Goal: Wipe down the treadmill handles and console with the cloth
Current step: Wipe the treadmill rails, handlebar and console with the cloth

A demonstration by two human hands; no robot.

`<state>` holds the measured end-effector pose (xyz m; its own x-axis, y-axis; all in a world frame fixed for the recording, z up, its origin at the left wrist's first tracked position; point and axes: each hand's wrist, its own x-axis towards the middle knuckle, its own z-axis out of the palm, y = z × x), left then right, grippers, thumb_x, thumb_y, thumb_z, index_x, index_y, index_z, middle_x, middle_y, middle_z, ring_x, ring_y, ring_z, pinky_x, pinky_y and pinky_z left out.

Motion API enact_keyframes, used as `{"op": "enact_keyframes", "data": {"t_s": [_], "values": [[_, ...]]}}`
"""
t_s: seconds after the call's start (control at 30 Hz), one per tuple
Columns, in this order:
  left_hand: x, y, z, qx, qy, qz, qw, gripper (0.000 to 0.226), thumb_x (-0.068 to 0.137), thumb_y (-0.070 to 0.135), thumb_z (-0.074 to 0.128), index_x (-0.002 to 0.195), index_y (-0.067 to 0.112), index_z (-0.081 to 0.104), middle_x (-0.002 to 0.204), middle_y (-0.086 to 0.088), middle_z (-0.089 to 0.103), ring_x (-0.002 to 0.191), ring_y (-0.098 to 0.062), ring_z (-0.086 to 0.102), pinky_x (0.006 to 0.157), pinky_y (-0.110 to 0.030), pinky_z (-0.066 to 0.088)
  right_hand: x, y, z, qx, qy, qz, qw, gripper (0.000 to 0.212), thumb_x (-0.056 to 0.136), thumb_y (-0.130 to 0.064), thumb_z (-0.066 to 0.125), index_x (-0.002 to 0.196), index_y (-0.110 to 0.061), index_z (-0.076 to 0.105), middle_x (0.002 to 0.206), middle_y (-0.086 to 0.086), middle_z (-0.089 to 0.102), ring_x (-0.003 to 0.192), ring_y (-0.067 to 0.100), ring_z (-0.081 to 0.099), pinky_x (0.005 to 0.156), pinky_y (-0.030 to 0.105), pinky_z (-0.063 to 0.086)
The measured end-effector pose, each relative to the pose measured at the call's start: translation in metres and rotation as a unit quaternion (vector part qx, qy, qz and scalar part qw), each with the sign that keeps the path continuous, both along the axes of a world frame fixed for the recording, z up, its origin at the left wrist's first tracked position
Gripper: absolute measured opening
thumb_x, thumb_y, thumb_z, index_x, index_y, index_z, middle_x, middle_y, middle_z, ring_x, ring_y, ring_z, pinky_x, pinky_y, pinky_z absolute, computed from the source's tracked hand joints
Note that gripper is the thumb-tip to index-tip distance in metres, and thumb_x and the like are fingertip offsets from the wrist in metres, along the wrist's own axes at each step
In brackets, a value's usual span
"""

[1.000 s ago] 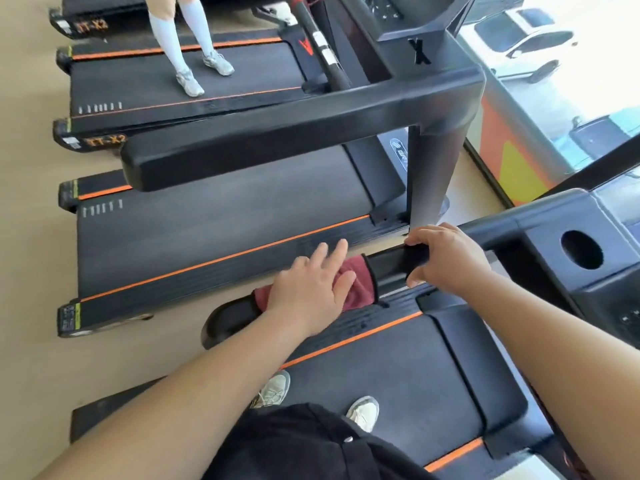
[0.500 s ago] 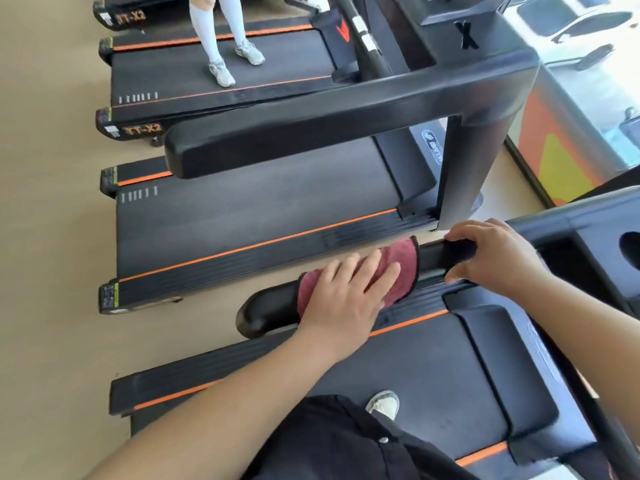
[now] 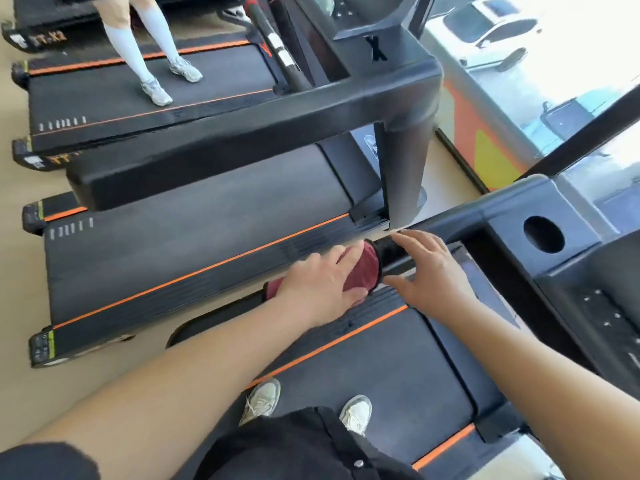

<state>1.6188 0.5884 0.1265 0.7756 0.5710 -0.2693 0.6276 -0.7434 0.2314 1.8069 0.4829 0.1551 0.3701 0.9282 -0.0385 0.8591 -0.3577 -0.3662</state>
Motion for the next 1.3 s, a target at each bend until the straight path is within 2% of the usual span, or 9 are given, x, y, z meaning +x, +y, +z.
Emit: {"op": "enact_keyframes", "data": {"t_s": [0.17,0.27,0.4,0.53,0.77,0.9,1.03,1.2,1.3], "values": [[0.051,-0.019,-0.009,0.056,-0.037,0.053,0.996,0.069,0.102,0.062,0.022,0.159,0.024,0.025,0.151,-0.001,0.047,0.121,-0.031,0.056,0.091,-0.045,0.048,0.061,-0.049,0.015,-0.013,-0.031,-0.126,0.992,0.055,0.087,-0.042,0.071,0.138,-0.023,0.058,0.135,-0.004,0.055,0.131,0.021,0.044,0.101,0.037,0.045],[0.038,-0.04,-0.021,0.156,-0.092,0.008,0.983,0.057,0.105,0.042,0.033,0.155,0.017,0.039,0.156,-0.01,0.046,0.13,-0.036,0.052,0.102,-0.051,0.045,0.09,-0.068,0.019,-0.116,0.052,-0.19,0.974,0.058,0.082,-0.054,0.071,0.13,-0.022,0.062,0.122,-0.004,0.061,0.117,0.019,0.058,0.097,0.04,0.051],[0.075,-0.038,-0.012,0.129,-0.034,0.006,0.991,0.058,0.106,0.044,0.02,0.162,0.031,0.014,0.167,-0.001,0.026,0.142,-0.034,0.04,0.112,-0.05,0.036,0.101,-0.077,0.008,-0.157,0.072,-0.165,0.971,0.03,0.079,-0.057,0.07,0.089,-0.029,0.063,0.091,-0.01,0.066,0.091,0.017,0.065,0.081,0.036,0.056],[0.154,-0.019,0.001,0.01,-0.035,0.056,0.998,0.055,0.106,0.055,0.015,0.159,0.046,0.002,0.165,0.01,0.026,0.132,-0.03,0.047,0.102,-0.046,0.043,0.104,-0.074,-0.004,-0.171,0.016,-0.111,0.979,0.038,0.085,-0.053,0.066,0.068,-0.022,0.054,0.075,-0.004,0.06,0.076,0.023,0.059,0.062,0.032,0.046],[0.128,-0.027,-0.011,0.087,-0.042,-0.049,0.994,0.06,0.104,0.052,0.014,0.161,0.036,0.012,0.169,0.003,0.022,0.139,-0.03,0.044,0.104,-0.045,0.046,0.123,-0.058,0.003,-0.232,0.11,-0.145,0.955,0.035,0.071,-0.056,0.078,0.076,-0.025,0.061,0.08,-0.01,0.067,0.08,0.014,0.065,0.07,0.03,0.055],[0.169,0.0,0.0,-0.036,-0.037,-0.053,0.997,0.057,0.106,0.055,0.017,0.157,0.051,-0.007,0.17,0.013,0.004,0.143,-0.025,0.037,0.104,-0.045,0.045,0.129,-0.045,0.013,-0.272,0.109,-0.142,0.945,0.039,0.064,-0.062,0.079,0.079,-0.029,0.064,0.091,-0.016,0.067,0.085,0.01,0.064,0.074,0.028,0.055],[0.235,0.012,0.007,-0.088,-0.062,-0.052,0.993,0.057,0.107,0.054,0.019,0.159,0.049,-0.003,0.168,0.016,0.013,0.138,-0.028,0.044,0.1,-0.045,0.043,0.128,-0.034,0.03,-0.319,0.032,-0.084,0.943,0.043,0.069,-0.067,0.072,0.094,-0.032,0.07,0.094,-0.014,0.069,0.092,0.016,0.066,0.079,0.031,0.055],[0.21,-0.004,-0.013,0.047,-0.039,-0.149,0.987,0.062,0.104,0.05,0.009,0.16,0.03,-0.006,0.171,-0.005,0.007,0.148,-0.03,0.031,0.109,-0.044,0.044,0.155,-0.042,0.062,-0.167,0.094,-0.171,0.967,0.036,0.082,-0.066,0.066,0.098,-0.034,0.073,0.092,-0.018,0.069,0.093,0.007,0.065,0.083,0.031,0.055],[0.217,0.009,-0.03,0.03,-0.02,-0.185,0.982,0.065,0.1,0.05,0.002,0.16,0.027,-0.007,0.171,-0.009,0.004,0.154,-0.034,0.02,0.116,-0.047,0.038,0.188,-0.057,0.067,-0.1,0.007,-0.182,0.978,0.034,0.087,-0.059,0.065,0.112,-0.036,0.071,0.108,-0.019,0.062,0.112,0.01,0.058,0.087,0.036,0.053]]}}
